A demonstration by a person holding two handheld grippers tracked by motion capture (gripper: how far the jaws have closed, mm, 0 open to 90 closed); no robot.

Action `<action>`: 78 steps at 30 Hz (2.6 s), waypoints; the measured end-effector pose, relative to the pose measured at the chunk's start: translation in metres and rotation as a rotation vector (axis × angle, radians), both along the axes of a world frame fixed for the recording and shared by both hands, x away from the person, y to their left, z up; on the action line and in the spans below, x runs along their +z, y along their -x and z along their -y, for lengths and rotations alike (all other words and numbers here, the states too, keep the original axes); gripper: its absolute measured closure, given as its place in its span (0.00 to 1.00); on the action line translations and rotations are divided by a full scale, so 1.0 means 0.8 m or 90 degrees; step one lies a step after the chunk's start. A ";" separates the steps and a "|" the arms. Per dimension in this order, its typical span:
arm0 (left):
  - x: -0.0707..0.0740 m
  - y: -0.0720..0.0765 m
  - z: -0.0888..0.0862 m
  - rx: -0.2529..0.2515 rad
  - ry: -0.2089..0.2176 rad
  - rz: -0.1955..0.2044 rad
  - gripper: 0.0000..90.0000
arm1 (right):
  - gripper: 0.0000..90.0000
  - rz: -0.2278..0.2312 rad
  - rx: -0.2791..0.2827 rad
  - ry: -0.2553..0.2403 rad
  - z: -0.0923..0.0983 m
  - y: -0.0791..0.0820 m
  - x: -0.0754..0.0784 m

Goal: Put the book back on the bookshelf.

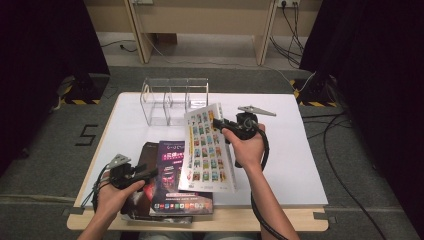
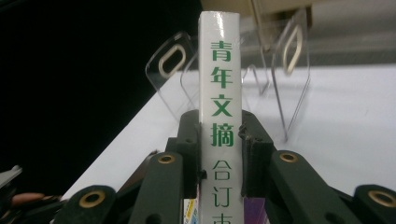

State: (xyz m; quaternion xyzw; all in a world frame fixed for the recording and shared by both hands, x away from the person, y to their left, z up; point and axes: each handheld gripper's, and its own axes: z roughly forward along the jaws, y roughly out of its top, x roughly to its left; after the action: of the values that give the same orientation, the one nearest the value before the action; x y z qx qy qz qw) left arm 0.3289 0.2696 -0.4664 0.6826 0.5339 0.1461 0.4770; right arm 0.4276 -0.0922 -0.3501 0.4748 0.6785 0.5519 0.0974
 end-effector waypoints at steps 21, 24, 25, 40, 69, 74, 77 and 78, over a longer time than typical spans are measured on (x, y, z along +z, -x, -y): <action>-0.010 0.019 -0.029 0.074 -0.011 0.040 0.42 | 0.82 0.151 -0.102 -0.003 -0.036 -0.037 0.069; -0.011 0.019 -0.031 0.078 -0.010 0.040 0.42 | 0.82 0.162 -0.128 0.001 -0.041 -0.049 0.074; -0.012 0.019 -0.032 0.079 -0.010 0.040 0.42 | 0.82 0.164 -0.136 -0.004 -0.041 -0.053 0.074; -0.015 0.019 -0.029 0.074 -0.006 0.035 0.42 | 0.82 0.133 -0.163 -0.040 -0.045 -0.092 0.074; -0.017 0.018 -0.030 0.074 0.003 0.032 0.42 | 0.82 0.138 -0.218 -0.025 -0.079 -0.168 0.080; -0.018 0.019 -0.027 0.066 0.003 0.029 0.42 | 0.82 0.147 -0.229 -0.025 -0.081 -0.181 0.079; -0.019 0.018 -0.026 0.063 0.006 0.027 0.42 | 0.82 0.147 -0.233 -0.022 -0.084 -0.189 0.075; -0.019 0.018 -0.027 0.064 0.006 0.027 0.42 | 0.82 0.146 -0.234 -0.021 -0.085 -0.192 0.075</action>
State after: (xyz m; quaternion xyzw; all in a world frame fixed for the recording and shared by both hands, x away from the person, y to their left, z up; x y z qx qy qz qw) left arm 0.3147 0.2912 -0.4814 0.6494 0.5581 0.1816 0.4836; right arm 0.5810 -0.0242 -0.2899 0.5258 0.5560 0.5865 0.2652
